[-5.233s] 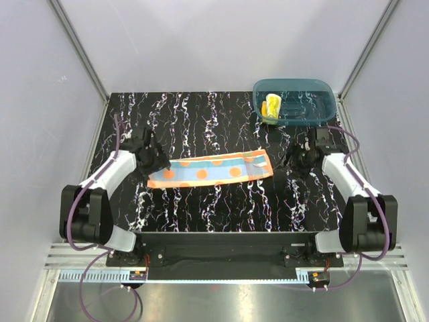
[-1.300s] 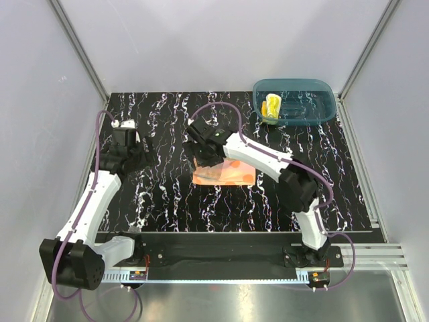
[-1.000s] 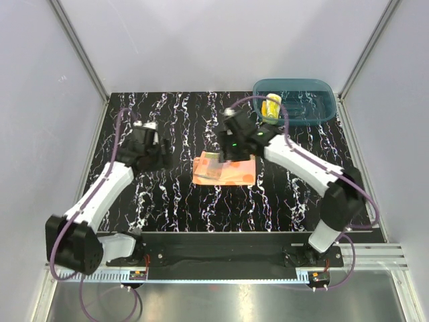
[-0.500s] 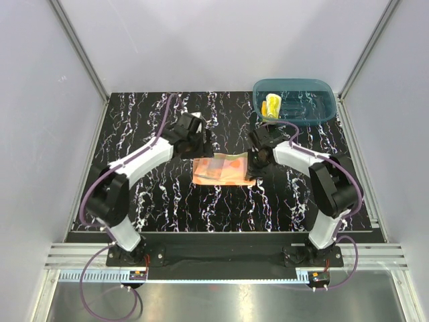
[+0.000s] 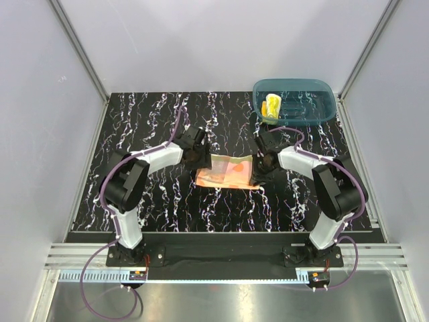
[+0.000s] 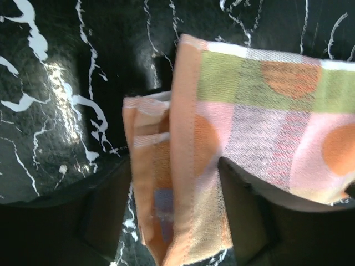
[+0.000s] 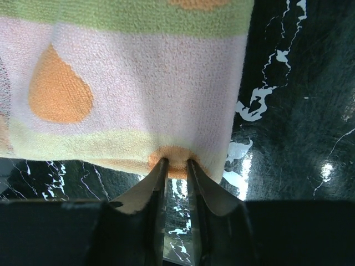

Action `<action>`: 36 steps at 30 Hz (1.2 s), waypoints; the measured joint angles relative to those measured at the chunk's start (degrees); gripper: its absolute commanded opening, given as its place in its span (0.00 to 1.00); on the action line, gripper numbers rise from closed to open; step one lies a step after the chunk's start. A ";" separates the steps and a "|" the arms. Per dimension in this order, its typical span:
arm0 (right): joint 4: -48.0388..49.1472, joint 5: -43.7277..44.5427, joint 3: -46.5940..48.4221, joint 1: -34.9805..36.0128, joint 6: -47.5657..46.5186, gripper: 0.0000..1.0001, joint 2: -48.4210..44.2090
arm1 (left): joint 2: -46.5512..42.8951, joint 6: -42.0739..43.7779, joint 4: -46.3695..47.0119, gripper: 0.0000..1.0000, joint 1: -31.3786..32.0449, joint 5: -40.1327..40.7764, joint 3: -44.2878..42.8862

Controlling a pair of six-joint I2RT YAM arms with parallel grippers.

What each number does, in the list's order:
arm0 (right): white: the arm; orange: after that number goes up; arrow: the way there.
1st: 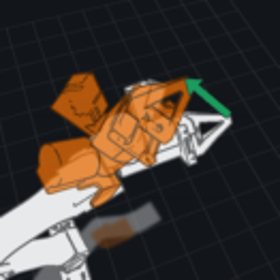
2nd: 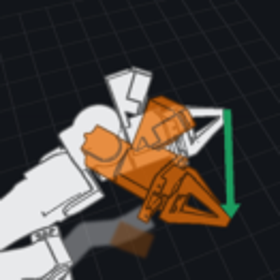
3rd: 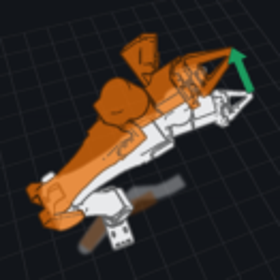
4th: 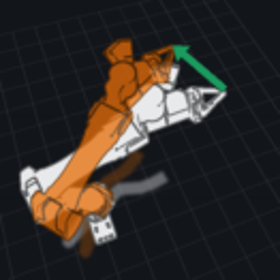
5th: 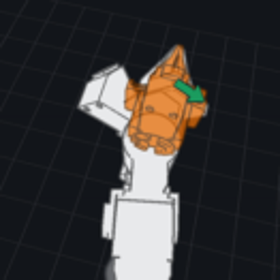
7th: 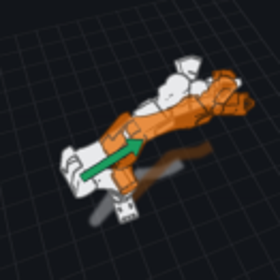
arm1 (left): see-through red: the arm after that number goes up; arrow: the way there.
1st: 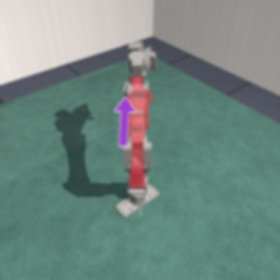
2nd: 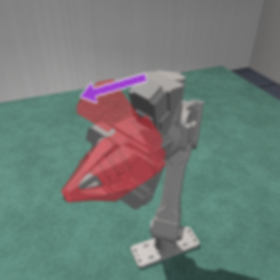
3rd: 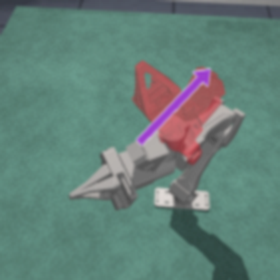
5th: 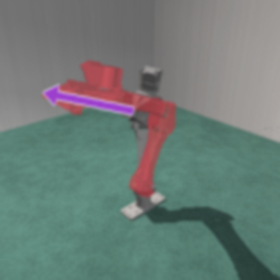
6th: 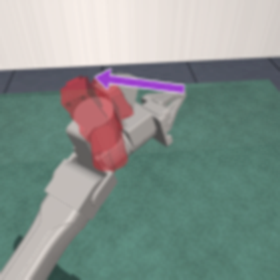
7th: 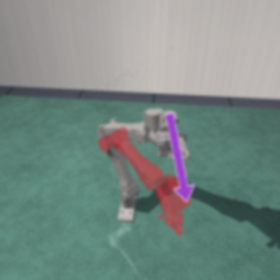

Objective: Roll the towels
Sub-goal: Fold the towel

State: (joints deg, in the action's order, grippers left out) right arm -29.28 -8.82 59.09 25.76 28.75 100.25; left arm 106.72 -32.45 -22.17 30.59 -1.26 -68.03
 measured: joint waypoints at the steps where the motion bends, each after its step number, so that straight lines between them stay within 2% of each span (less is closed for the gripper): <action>1: 0.15 -0.15 -0.17 0.00 0.00 0.27 -0.07 | 0.00 -0.04 0.79 0.57 0.00 0.39 0.57; 2: 0.33 -0.31 -0.33 -0.04 0.00 0.27 -0.13 | -0.33 -0.20 1.51 0.51 -0.02 0.39 1.09; 3: 0.39 -0.39 -0.37 -0.09 0.00 0.26 -0.13 | -0.55 -0.42 2.12 0.49 -0.04 0.46 1.60; 9: 0.55 -0.94 -0.52 -0.39 0.00 0.26 -0.13 | -1.05 -0.44 2.78 0.44 0.26 1.97 2.56; 15: 0.72 -0.96 -0.74 -0.39 0.00 0.26 -0.11 | -2.89 -0.39 0.48 0.42 1.49 7.45 3.23; 19: 1.09 -1.40 -1.03 -0.48 0.04 0.29 -0.13 | -6.38 -0.37 -1.55 0.44 1.81 11.82 4.26; 24: 1.22 -2.43 -0.94 -0.59 0.02 0.35 -0.13 | -8.44 0.07 -2.95 0.61 2.03 16.37 4.72; 26: 0.92 -3.02 -0.70 -0.61 -0.13 0.39 -0.13 | -9.18 0.11 -4.09 0.65 2.62 17.97 5.31; 31: -4.48 -3.85 1.14 -0.52 -1.81 0.47 -0.15 | -12.87 0.00 -7.04 0.64 5.60 19.91 5.51; 36: -11.52 -4.90 6.38 -0.52 -3.54 0.49 -1.68 | -17.73 -0.33 -8.66 0.56 7.54 19.61 4.31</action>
State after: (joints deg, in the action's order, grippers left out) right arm -40.80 -13.72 65.47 25.23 25.21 98.56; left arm 88.99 -32.77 -30.83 38.13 18.35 -63.72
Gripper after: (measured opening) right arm 0.485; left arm 0.608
